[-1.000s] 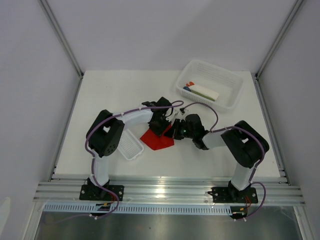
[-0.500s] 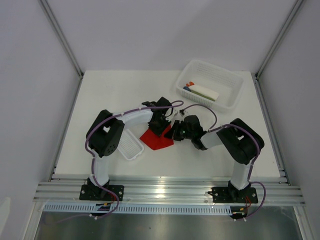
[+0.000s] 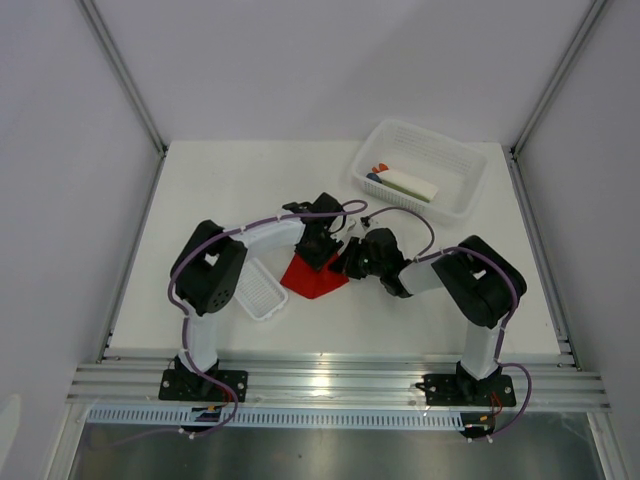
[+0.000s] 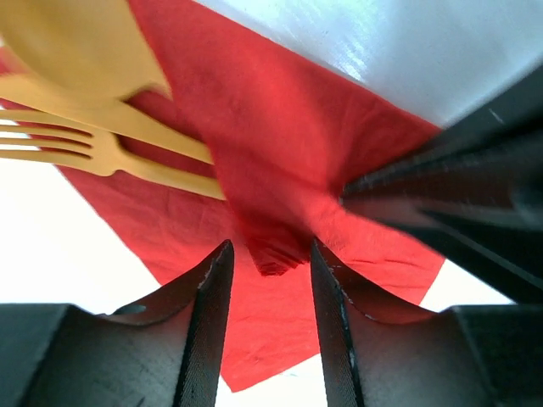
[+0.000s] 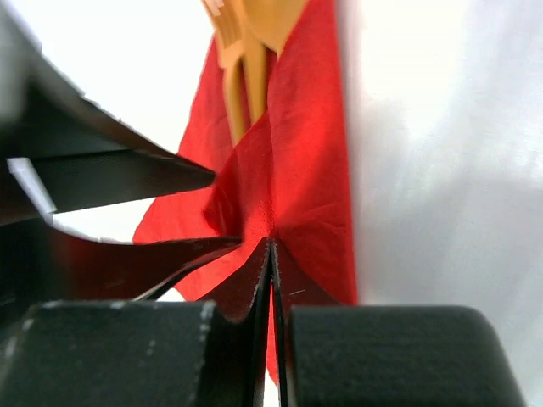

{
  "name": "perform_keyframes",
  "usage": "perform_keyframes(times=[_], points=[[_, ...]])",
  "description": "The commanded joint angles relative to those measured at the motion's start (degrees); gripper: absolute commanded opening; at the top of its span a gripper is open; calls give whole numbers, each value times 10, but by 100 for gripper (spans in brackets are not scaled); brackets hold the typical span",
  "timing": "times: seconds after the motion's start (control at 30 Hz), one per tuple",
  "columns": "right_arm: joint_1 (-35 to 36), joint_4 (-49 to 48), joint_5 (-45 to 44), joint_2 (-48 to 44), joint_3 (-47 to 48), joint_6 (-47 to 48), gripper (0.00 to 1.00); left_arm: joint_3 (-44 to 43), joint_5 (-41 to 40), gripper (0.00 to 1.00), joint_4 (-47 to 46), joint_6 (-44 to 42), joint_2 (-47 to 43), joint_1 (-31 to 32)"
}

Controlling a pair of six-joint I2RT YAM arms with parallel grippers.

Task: Place the utensils on the paper napkin and roll it up

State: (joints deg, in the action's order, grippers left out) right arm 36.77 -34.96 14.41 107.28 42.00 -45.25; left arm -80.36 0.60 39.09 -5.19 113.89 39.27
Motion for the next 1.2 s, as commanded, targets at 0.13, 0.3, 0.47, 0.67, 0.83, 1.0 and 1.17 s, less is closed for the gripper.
perform_keyframes(times=[0.13, 0.3, 0.47, 0.67, 0.83, 1.0, 1.17], points=[[-8, 58, -45, 24, -12, -8, 3, -26, -3, 52, -2, -25, -63, 3], [-8, 60, -53, 13, -13, -4, 3, -24, -3, 63, 12, -20, -95, -5], [-6, 58, -53, 9, -14, -5, 3, -8, -2, 66, 17, -9, -119, -34], [-2, 59, -55, -9, -17, -3, 2, 8, -31, 66, 63, 14, -92, -58], [-1, 68, -74, -38, -26, -4, 3, 20, -37, 64, 70, 19, -49, -59], [8, 69, -86, -53, -36, -9, 3, 6, -11, 63, 75, 19, -24, -59], [11, 72, -96, -64, -37, -7, 3, 13, 46, 63, 79, 26, -16, -59]])
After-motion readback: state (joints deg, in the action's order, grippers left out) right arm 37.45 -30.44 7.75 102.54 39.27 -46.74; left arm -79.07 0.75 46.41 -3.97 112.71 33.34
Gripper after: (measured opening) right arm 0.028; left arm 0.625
